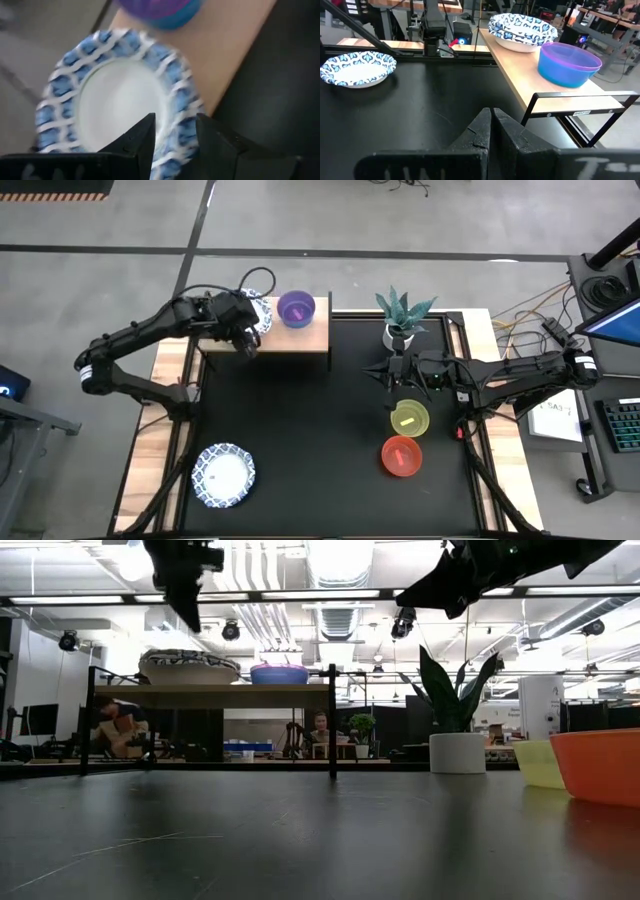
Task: Place and stack bowls onto a shelf
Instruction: Stack the small yellow bowl on top of the small purple bowl on the shelf
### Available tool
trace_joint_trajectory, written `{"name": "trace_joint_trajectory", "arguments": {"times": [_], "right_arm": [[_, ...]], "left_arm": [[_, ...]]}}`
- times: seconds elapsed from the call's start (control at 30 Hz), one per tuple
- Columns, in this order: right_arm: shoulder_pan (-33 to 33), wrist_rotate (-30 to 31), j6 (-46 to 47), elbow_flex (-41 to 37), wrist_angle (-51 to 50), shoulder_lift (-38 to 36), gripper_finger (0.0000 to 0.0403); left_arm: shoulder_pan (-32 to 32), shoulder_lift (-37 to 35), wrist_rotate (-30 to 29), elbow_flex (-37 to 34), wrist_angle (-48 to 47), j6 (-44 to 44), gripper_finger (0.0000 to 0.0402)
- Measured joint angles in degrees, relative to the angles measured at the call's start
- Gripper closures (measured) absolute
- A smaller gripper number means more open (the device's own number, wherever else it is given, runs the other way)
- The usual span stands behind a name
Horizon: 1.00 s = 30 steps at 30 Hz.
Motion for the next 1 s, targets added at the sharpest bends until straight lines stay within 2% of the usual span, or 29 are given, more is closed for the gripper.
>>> {"name": "trace_joint_trajectory", "arguments": {"times": [0.17, 0.43, 0.6, 0.83, 1.0], "right_arm": [[0.0, 0.0, 3.2, 0.0, 0.0, 0.0, 0.0394], [0.0, 0.0, 9.6, 0.0, -0.2, 0.0, 0.0394], [0.0, 0.5, 13.0, 0.0, -0.2, 0.0, 0.0394], [0.0, 0.5, 16.4, 0.6, -0.3, 0.2, 0.0394], [0.0, 0.5, 16.4, 4.2, -2.3, 2.5, 0.0394]], "left_arm": [[-4.4, -3.7, 8.7, -2.2, 8.0, -1.8, 0.0277], [-15.9, -11.7, 8.8, -12.9, 24.3, -1.5, 0.0277], [-20.9, -15.6, 8.8, -20.7, 34.0, 3.8, 0.0277], [-22.5, -18.8, 8.8, -30.6, 47.9, 10.5, 0.0277], [-22.5, -19.6, 8.6, -33.5, 50.9, 12.7, 0.0277]]}}
